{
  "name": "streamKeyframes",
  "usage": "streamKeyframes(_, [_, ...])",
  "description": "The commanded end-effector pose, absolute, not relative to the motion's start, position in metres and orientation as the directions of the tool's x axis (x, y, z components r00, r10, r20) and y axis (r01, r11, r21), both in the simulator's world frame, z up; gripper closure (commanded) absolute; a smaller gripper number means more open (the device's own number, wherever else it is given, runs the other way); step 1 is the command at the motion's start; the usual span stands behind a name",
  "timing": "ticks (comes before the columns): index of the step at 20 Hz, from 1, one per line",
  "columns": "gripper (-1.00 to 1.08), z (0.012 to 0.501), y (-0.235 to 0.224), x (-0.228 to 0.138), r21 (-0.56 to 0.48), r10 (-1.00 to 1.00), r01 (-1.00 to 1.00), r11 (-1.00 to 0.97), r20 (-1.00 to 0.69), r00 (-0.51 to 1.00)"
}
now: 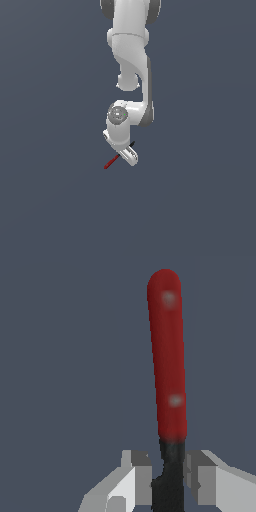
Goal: Pick up the object and move it to a goal position.
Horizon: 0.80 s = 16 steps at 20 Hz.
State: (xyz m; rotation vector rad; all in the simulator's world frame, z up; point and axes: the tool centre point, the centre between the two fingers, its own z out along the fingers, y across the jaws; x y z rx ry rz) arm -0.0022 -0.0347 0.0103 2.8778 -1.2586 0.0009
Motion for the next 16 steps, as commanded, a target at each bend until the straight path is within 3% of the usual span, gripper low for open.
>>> streamKeyframes(1, [1.08,0.013,-0.034,-0.003,0.0,-0.734,-0.734,-0.679,0.001,0.679])
streamKeyframes(16, [1.08,0.092,-0.012,-0.028,-0.001,-0.734,-0.734,-0.679,-0.001,0.679])
